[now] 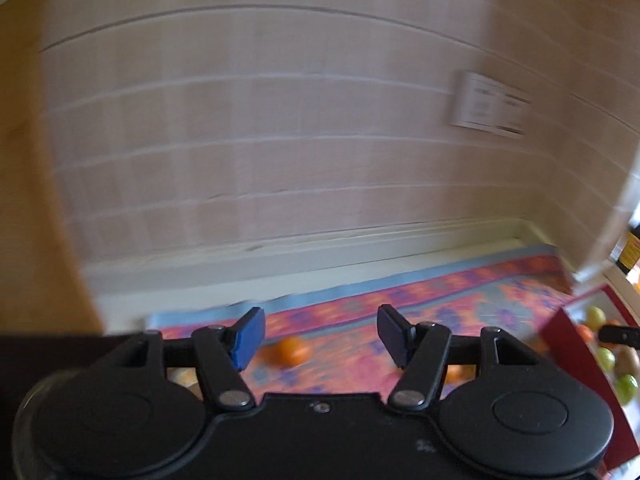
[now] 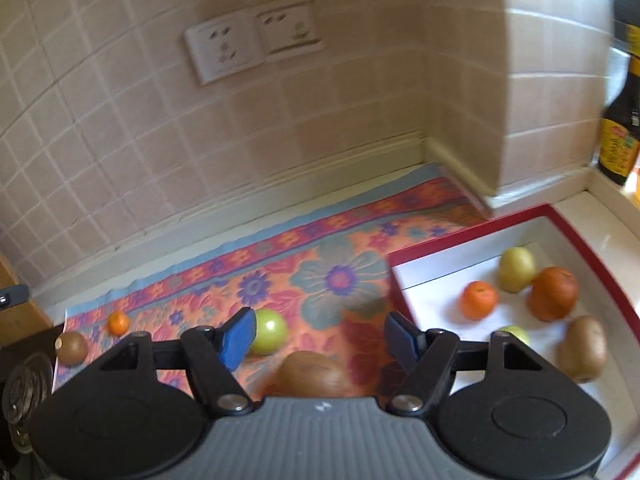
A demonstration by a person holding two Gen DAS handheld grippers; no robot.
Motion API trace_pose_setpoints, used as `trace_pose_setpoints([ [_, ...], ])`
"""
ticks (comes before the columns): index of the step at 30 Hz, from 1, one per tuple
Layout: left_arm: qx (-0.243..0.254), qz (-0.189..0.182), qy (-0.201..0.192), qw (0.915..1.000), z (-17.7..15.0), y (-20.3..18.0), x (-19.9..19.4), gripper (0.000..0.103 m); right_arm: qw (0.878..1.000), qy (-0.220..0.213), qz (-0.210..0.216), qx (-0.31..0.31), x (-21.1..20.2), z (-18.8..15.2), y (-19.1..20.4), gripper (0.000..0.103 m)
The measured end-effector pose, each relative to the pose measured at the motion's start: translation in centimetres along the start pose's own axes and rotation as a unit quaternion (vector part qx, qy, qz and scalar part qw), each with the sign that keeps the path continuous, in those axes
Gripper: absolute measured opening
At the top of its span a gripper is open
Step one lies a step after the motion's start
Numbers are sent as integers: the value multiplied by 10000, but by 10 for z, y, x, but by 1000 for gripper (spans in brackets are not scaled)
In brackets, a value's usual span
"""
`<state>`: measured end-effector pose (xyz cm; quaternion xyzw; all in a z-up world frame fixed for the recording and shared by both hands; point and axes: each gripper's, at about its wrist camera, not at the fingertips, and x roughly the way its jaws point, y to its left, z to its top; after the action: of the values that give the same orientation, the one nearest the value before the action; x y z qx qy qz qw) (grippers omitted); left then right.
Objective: Organize fruits
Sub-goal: 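Move both tools back over the cloth toward a mandarin and a kiwi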
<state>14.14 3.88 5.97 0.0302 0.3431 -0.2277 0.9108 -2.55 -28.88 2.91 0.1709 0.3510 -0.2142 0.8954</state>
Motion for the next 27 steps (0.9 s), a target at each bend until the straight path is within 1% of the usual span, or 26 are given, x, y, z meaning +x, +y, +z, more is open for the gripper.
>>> trace_pose_setpoints([
  [3,-339,274,39,9990,-11,33,-5,74,9998,210,17,-25,17,-3,12,72],
  [5,-497,386,118,9979,-18,51,-4,74,9992,403,-15,5,29,-7,16,72],
  [8,-634,266,287,9972,-26,67,6,74,9975,689,-83,94,43,-14,15,73],
  [12,-809,369,546,9945,-40,77,29,75,9945,999,-194,237,58,-24,12,75],
  [14,-878,296,694,9933,-43,79,43,75,9931,1100,-323,255,66,-29,10,77],
  [17,-765,53,798,9939,-38,67,63,76,9909,1228,-474,298,73,-32,7,78],
  [19,-536,-120,770,9955,-31,51,77,80,9899,1264,-536,347,77,-32,6,78],
  [21,-270,-292,795,9960,-25,35,94,80,9891,1300,-585,371,80,-33,5,78],
  [22,-157,-313,835,9959,-23,28,104,80,9887,1323,-611,357,83,-34,6,78],
  [24,43,-203,947,9953,-20,17,122,80,9879,1359,-660,339,86,-35,7,78],
  [25,82,-166,998,9948,-20,15,130,80,9879,1364,-661,335,88,-36,8,78],
  [27,36,-264,1116,9934,-19,16,142,80,9878,1364,-667,349,92,-37,10,78],
])
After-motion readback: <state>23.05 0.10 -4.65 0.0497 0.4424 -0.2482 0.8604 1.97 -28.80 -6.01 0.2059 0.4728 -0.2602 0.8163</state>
